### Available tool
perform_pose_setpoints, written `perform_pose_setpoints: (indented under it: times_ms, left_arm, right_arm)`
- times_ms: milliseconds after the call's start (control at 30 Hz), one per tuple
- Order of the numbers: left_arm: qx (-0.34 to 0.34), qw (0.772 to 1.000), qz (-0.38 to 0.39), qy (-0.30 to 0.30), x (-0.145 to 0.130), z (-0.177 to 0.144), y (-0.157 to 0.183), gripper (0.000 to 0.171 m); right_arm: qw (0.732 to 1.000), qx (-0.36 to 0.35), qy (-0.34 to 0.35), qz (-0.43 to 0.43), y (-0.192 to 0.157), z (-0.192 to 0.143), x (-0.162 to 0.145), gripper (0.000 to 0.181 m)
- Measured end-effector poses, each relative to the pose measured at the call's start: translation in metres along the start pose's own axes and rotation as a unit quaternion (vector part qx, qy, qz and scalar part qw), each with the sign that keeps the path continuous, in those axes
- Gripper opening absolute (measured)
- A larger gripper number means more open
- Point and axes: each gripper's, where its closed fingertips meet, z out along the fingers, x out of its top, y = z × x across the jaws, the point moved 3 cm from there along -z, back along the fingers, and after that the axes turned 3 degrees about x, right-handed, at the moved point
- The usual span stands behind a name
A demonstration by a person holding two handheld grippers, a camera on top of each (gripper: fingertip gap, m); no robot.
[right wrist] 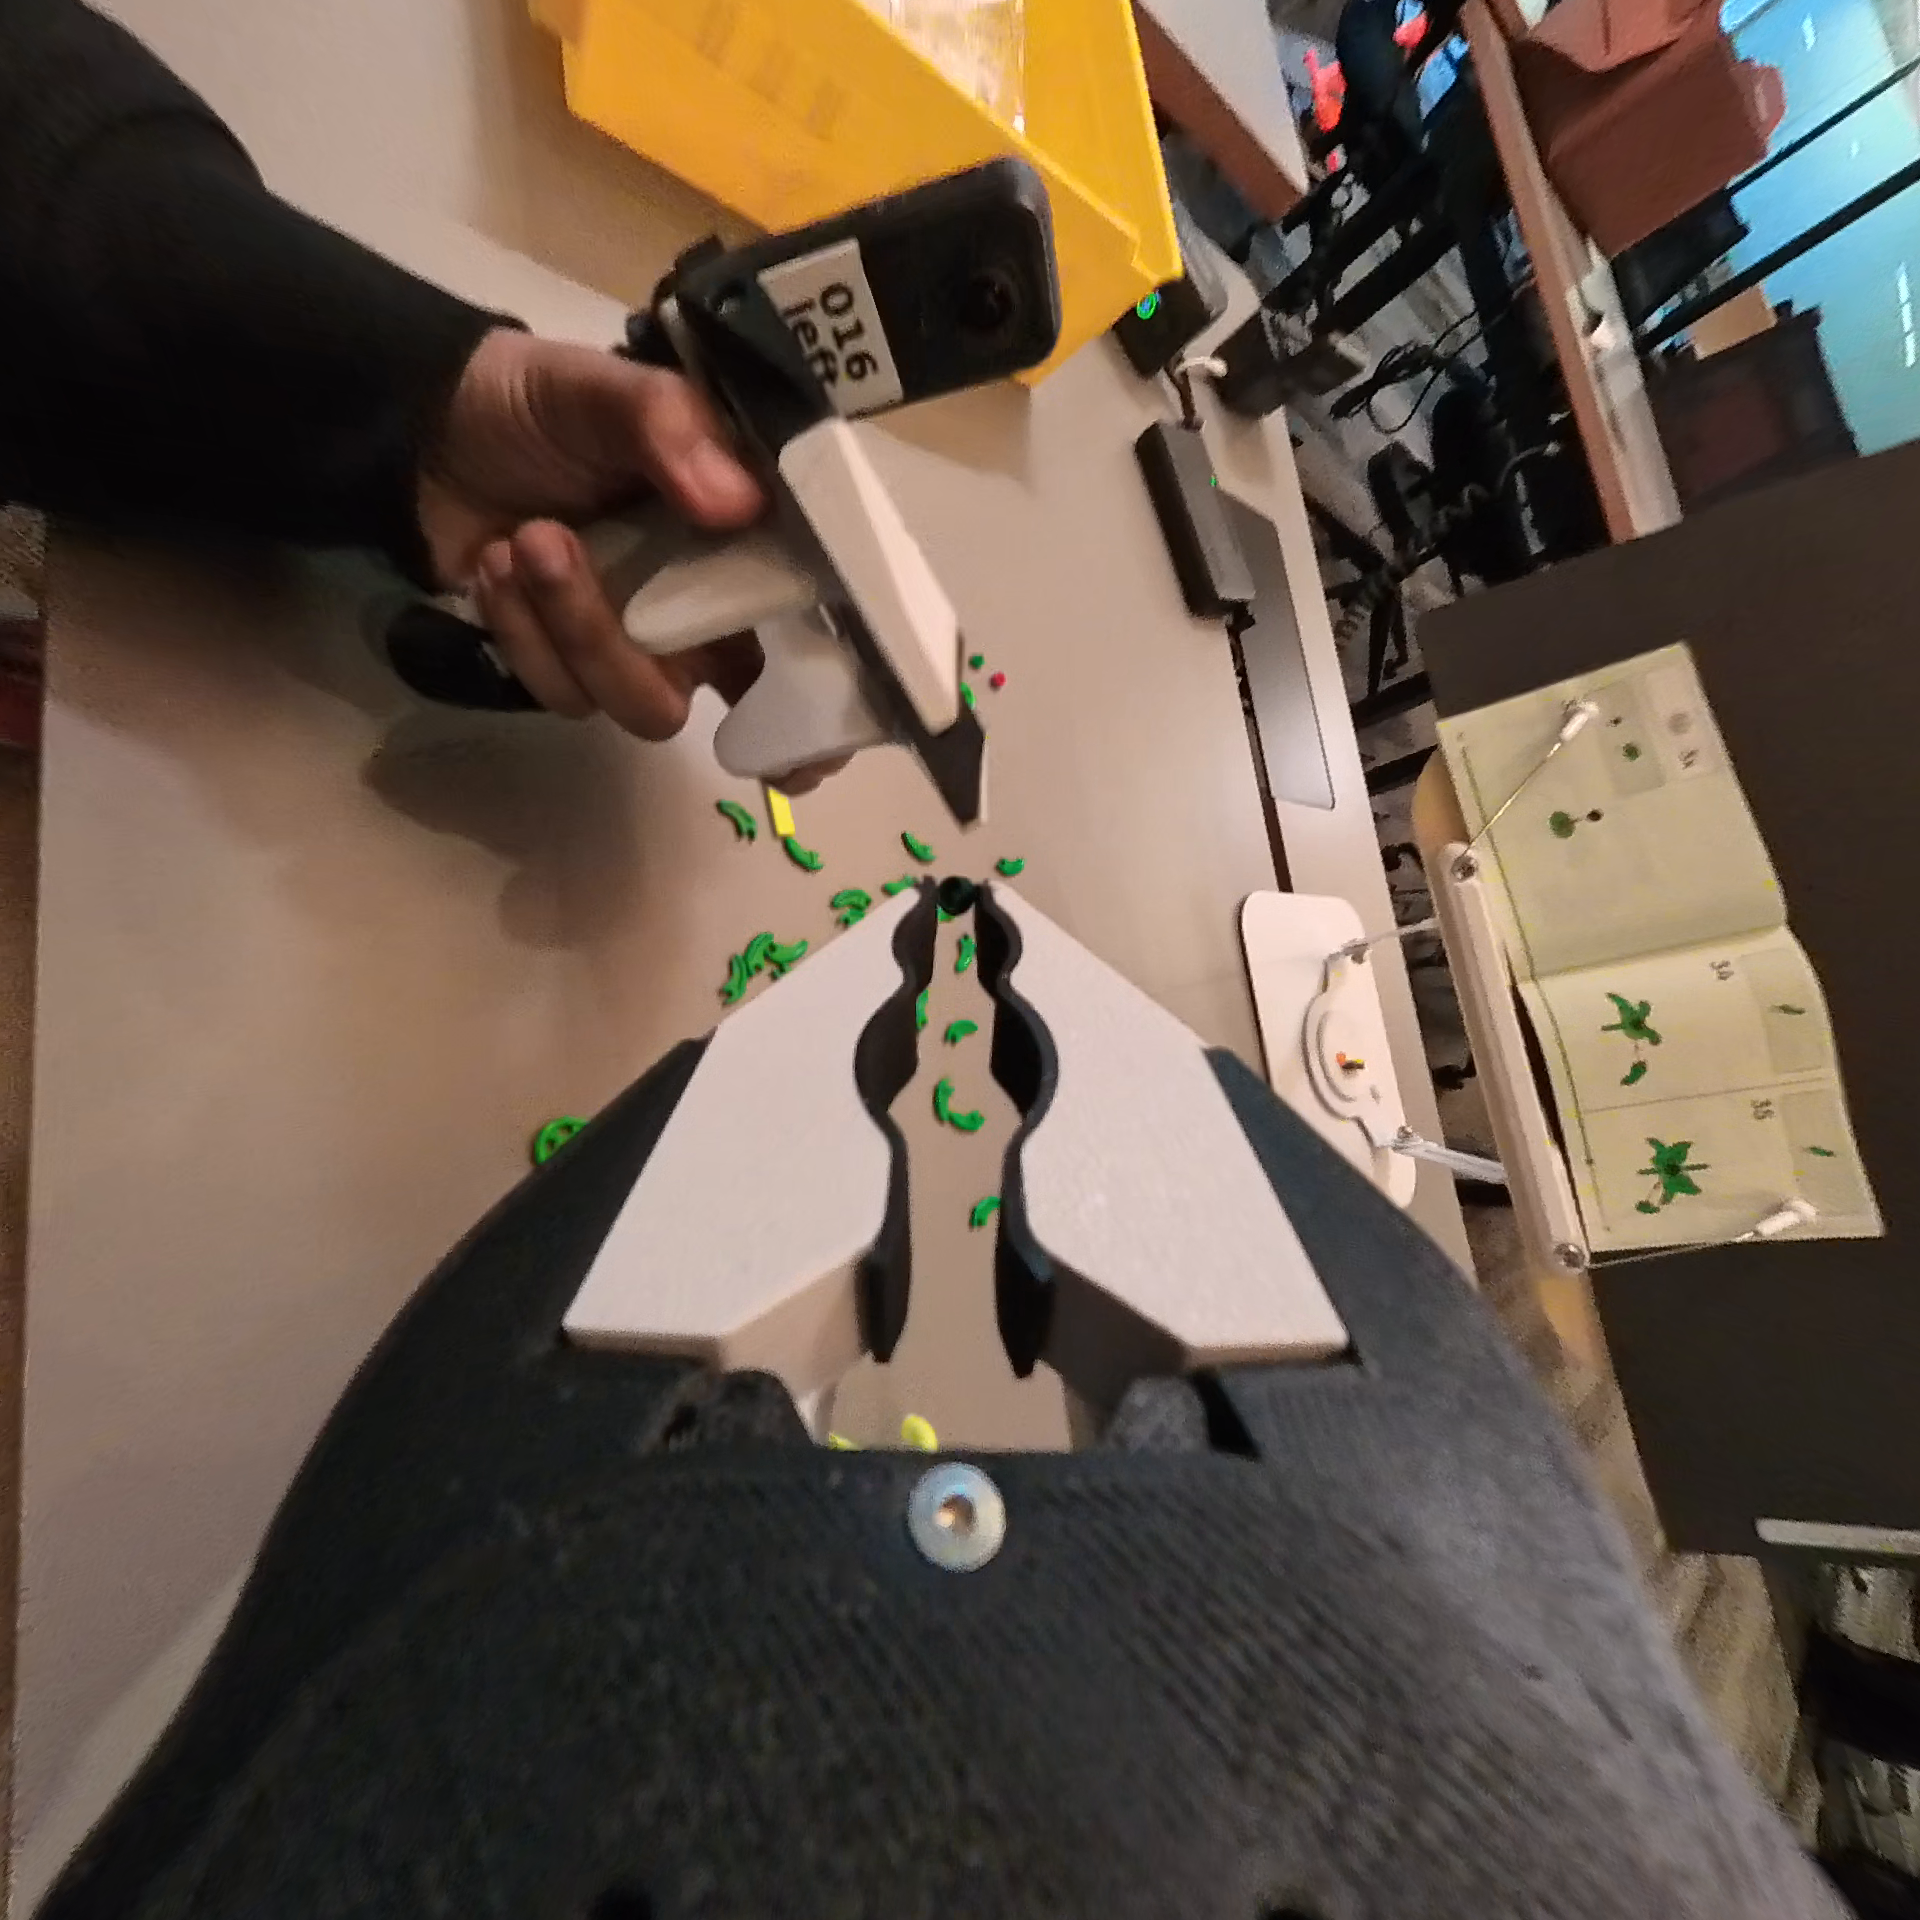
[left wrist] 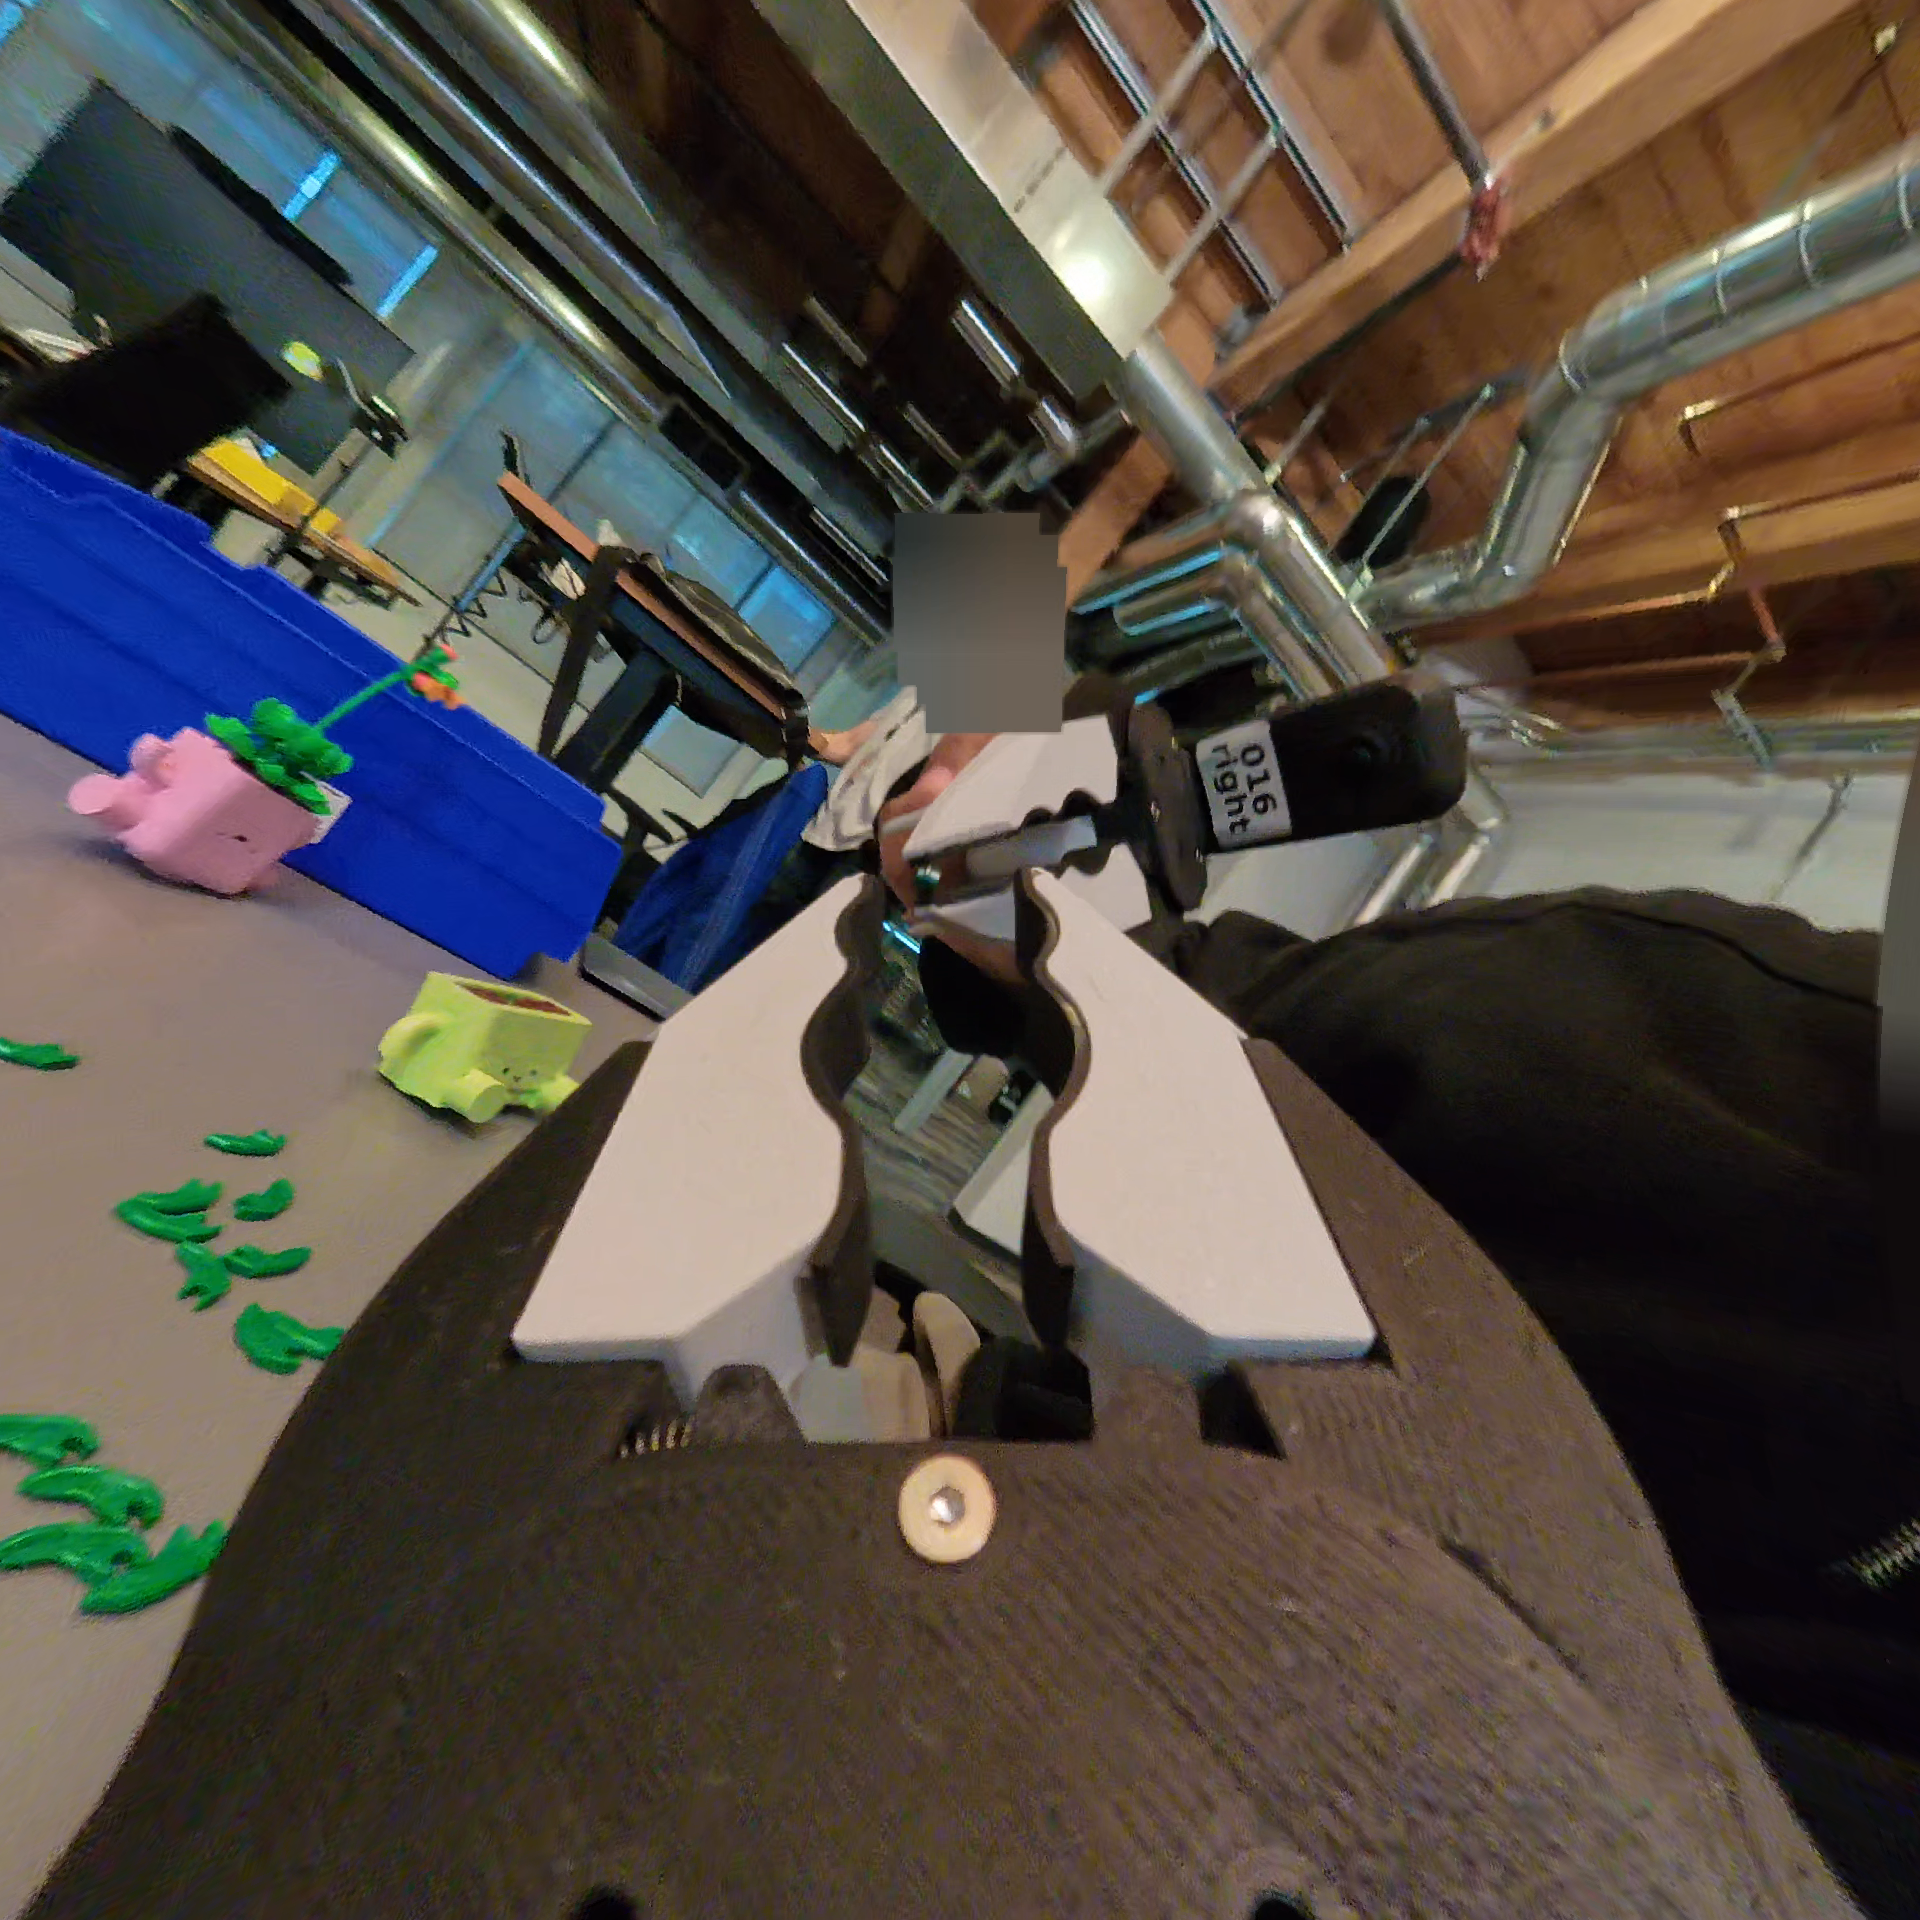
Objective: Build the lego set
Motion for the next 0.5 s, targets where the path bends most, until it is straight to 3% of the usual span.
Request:
perform_pose_setpoints:
  times_ms: [133, 300, 500]
  left_arm:
    - [-0.017, 1.0, 0.0, -0.015, -0.006, 0.006, 0.005, 0.021]
    - [-0.028, 1.0, -0.014, 0.003, -0.002, 0.005, 0.005, 0.007]
    - [-0.041, 0.999, -0.011, 0.002, -0.002, 0.003, 0.01, 0.01]
  right_arm:
    - [1.0, 0.009, 0.013, -0.008, -0.007, -0.001, 0.012, 0.005]
    - [1.0, 0.007, 0.016, -0.013, -0.008, -0.001, 0.02, 0.005]
    - [1.0, 0.011, 0.014, -0.007, -0.008, -0.001, 0.023, 0.005]
